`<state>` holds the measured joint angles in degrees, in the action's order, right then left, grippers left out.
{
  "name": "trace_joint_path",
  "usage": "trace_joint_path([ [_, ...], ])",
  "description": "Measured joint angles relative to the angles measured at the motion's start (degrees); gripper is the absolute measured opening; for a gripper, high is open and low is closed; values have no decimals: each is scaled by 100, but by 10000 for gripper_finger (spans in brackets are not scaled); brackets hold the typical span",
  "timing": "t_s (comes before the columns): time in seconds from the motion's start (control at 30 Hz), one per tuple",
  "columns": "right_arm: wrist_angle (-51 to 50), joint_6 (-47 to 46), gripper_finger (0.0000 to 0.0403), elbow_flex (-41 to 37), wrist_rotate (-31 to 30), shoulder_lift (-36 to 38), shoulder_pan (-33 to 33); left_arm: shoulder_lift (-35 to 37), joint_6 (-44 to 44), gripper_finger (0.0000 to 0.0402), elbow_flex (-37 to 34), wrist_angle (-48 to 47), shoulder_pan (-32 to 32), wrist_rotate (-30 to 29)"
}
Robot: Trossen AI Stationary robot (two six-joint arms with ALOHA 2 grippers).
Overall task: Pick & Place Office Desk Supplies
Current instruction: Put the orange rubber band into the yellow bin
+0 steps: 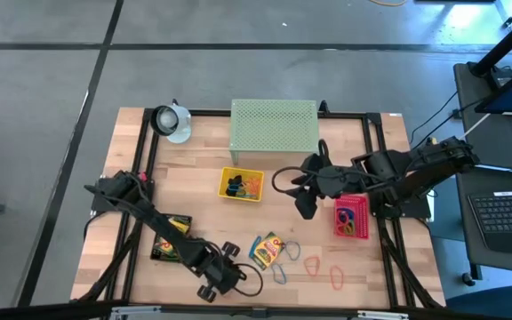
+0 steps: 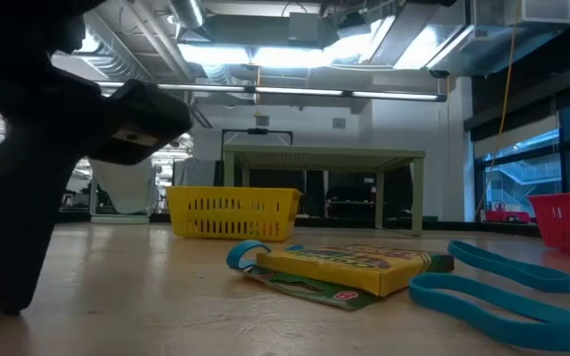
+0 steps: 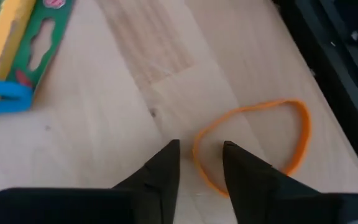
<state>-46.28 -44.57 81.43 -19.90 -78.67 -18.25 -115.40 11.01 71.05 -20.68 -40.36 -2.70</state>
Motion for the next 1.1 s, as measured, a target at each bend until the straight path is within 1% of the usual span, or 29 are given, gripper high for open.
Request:
trace_joint_path([
  [0.07,-2,1,190,0,0,0,-38,-70,231,83,-2,-117,32,13],
  [0.17,-2,1,190,0,-3,0,-75,-217,349,20,-7,-123,45,119],
  [0.23,-3,8,190,0,-8,0,-97,-310,557,8,-8,-157,72,112],
  [0.4,-14,21,190,0,-15,0,-127,-312,1050,2,-8,-282,129,93],
  [0.53,-62,45,190,0,-18,0,-137,-14,1401,2,-13,-348,203,-32],
  [0.63,-154,41,190,0,-17,0,-137,326,1477,2,-22,-388,218,-210],
  [0.7,-175,41,190,0,-17,0,-137,609,1498,2,-78,-800,222,-529],
  [0.77,-177,39,190,0,-21,0,-137,870,1618,1,-55,-984,259,-762],
  [0.83,-177,39,190,0,-46,0,-137,1203,1689,1,-44,-1389,312,-883],
  [0.9,-175,39,190,0,-65,0,-137,1465,1689,1,-44,-1594,392,-954],
  [1.0,-175,43,190,0,-68,0,-137,1866,1611,1,-49,-1867,585,-1146],
  [1.1,-175,53,190,0,-157,0,-135,2248,1539,1,-30,-2201,892,-1463],
])
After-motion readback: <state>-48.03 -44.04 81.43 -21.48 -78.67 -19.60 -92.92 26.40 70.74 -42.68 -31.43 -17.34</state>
